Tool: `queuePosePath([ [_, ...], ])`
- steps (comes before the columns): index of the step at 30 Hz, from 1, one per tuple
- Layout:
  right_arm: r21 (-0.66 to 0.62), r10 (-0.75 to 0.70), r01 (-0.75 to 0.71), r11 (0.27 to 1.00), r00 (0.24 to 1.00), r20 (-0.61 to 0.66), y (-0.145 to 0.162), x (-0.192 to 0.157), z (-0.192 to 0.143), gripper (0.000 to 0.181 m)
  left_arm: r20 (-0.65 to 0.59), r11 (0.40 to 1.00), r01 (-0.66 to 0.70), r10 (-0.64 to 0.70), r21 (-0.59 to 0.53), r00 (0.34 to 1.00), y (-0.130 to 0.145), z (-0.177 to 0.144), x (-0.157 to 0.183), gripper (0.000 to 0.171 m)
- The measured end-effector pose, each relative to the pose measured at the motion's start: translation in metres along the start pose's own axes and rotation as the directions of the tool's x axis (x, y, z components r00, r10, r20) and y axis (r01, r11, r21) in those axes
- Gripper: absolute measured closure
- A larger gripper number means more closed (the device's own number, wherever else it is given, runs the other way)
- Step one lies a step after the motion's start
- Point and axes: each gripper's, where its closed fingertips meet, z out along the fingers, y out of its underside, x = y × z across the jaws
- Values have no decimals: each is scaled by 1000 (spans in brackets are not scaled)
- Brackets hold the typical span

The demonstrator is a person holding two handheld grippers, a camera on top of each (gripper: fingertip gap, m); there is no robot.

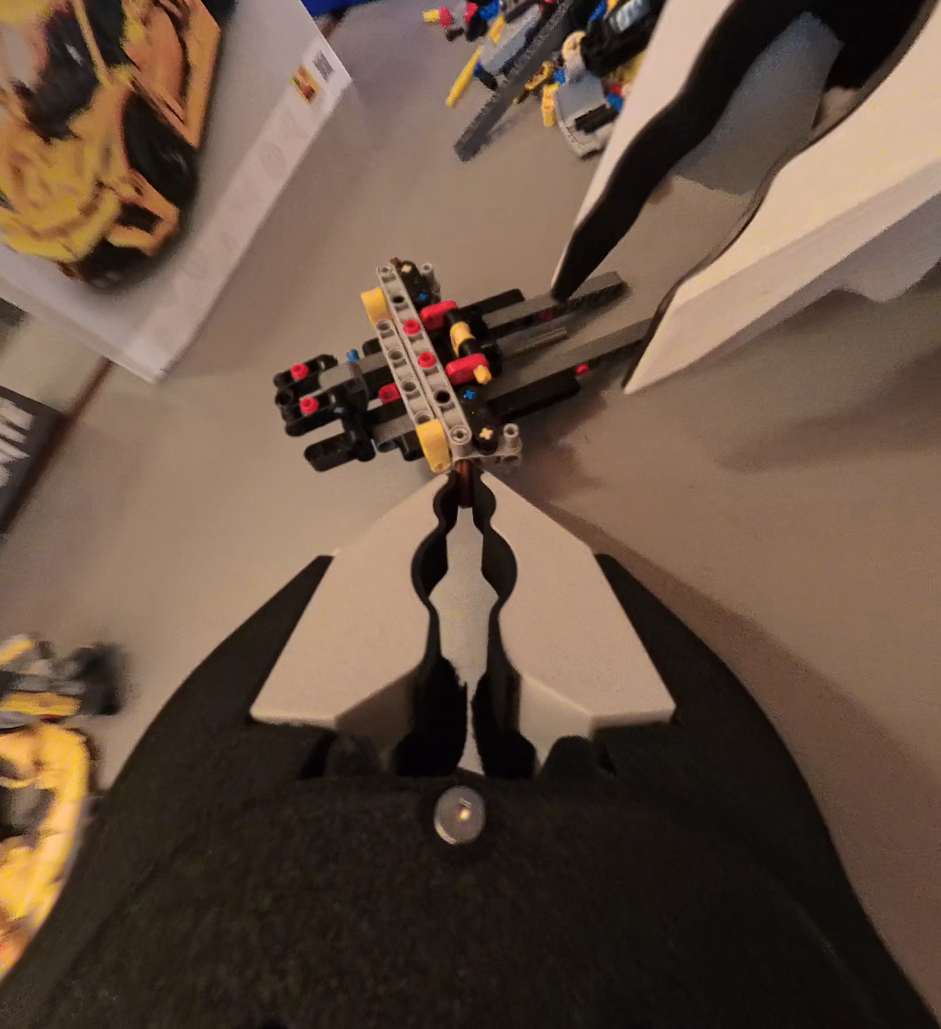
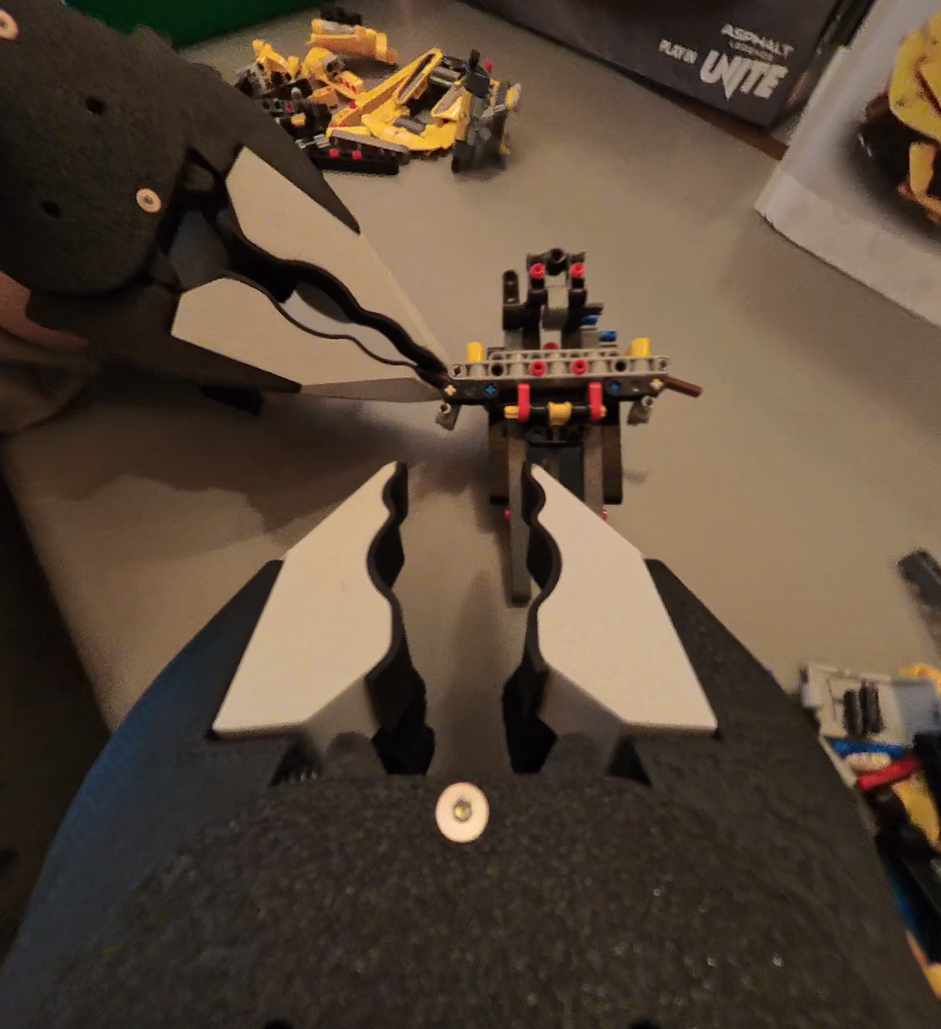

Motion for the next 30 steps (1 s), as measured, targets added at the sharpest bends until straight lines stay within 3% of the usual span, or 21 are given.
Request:
queuePosePath([
  [7, -67, -398, 400, 914, 917, 40, -47, -3, -18, 133, 249, 935, -342, 310, 95, 917, -26, -23, -19, 168],
  [9, -83, -538, 538, 839, 843, 22, -56, -9, -18, 139, 260, 917, -383, 346, 107, 901, -31, -27, -18, 168],
  [12, -122, -742, 733, 670, 666, -75, -57, -10, -9, 150, 256, 874, -468, 426, 132, 868, -34, -31, -10, 168],
  [16, -207, -823, 802, 561, 567, -34, -37, -11, 8, 137, 289, 824, -561, 520, 77, 804, -31, -32, -10, 168],
  [19, -253, -899, 863, 437, 406, -168, -49, -1, 11, 156, 285, 815, -575, 535, 74, 795, -30, -35, -9, 168],
  [21, -244, -906, 877, 413, 369, -205, -53, -2, 13, 161, 280, 839, -537, 497, 85, 821, -31, -39, -13, 168],
  [23, -207, -893, 880, 428, 375, -250, -59, -2, 13, 163, 267, 880, -460, 417, 123, 869, -35, -44, -19, 168],
  [24, -157, -864, 870, 468, 414, -285, -65, -1, 11, 163, 270, 892, -427, 378, 150, 885, -39, -47, -22, 168],
  [28, 64, -711, 749, 660, 649, -270, -74, -4, 5, 164, 219, 934, -254, 200, 252, 955, -48, -56, -30, 166],
  [30, 164, -631, 682, 713, 725, -275, -77, -3, 4, 165, 175, 943, -121, 68, 310, 982, -53, -59, -36, 165],
])
